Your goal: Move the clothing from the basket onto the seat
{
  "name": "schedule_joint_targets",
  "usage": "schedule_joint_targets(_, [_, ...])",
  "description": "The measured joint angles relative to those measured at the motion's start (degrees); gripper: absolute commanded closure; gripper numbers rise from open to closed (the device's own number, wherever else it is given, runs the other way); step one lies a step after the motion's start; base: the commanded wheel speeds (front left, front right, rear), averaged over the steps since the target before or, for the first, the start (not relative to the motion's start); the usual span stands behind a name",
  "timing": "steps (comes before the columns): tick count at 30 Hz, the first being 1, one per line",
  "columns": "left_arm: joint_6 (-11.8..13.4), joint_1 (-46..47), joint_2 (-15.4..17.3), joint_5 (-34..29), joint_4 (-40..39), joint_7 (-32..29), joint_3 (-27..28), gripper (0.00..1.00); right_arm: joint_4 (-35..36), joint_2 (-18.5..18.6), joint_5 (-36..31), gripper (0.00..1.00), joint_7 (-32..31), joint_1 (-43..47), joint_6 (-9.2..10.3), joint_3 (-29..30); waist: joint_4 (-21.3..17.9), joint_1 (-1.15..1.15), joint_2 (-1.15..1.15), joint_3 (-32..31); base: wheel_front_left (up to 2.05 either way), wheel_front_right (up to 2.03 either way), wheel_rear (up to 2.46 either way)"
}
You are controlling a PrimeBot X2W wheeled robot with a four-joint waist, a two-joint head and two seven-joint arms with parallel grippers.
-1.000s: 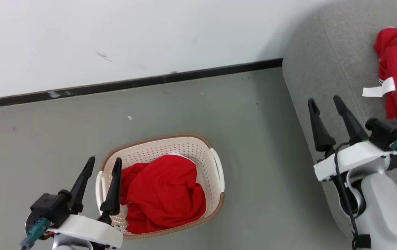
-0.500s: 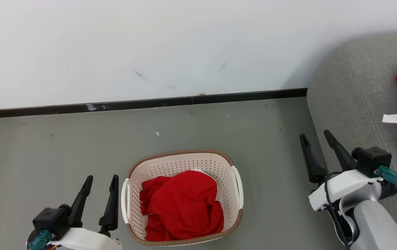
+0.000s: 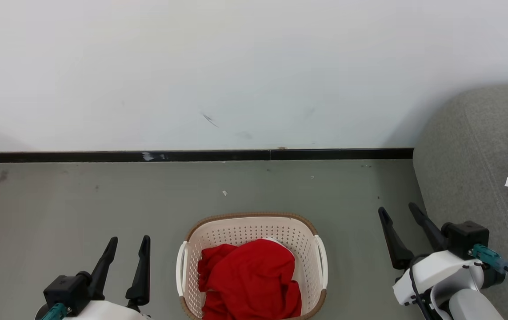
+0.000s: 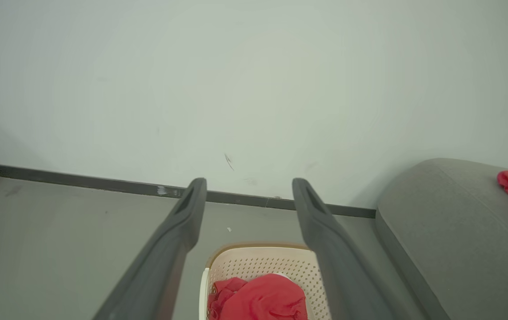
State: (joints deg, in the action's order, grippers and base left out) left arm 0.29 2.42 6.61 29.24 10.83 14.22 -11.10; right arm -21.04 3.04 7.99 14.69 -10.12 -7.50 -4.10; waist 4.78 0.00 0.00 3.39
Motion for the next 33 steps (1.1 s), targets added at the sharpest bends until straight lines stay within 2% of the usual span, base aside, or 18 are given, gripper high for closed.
schedule_joint_targets(7, [-0.97,-0.86,-0.21,-0.64,1.01,0.0,-0.71,0.0,1.07,-0.22,-0.45,0.0,0.0,2.9,0.0,1.47,1.42,0.0,0.0,-1.75,0.0,0.0,0.0])
schedule_joint_targets(12, [-1.49,-1.72,-0.2,-0.66,1.31,0.0,-0.94,0.0,2.25,-0.52,-0.63,0.0,0.0,3.77,0.0,1.98,1.04,0.0,0.0,-1.39,0.0,0.0,0.0])
schedule_joint_targets(33, [-3.43,0.85,-0.14,-2.75,1.88,-0.1,-4.57,0.0,6.44,-0.55,0.35,0.0,-0.01,6.45,0.0,2.37,-1.28,0.0,0.0,3.96,0.0,0.0,0.0])
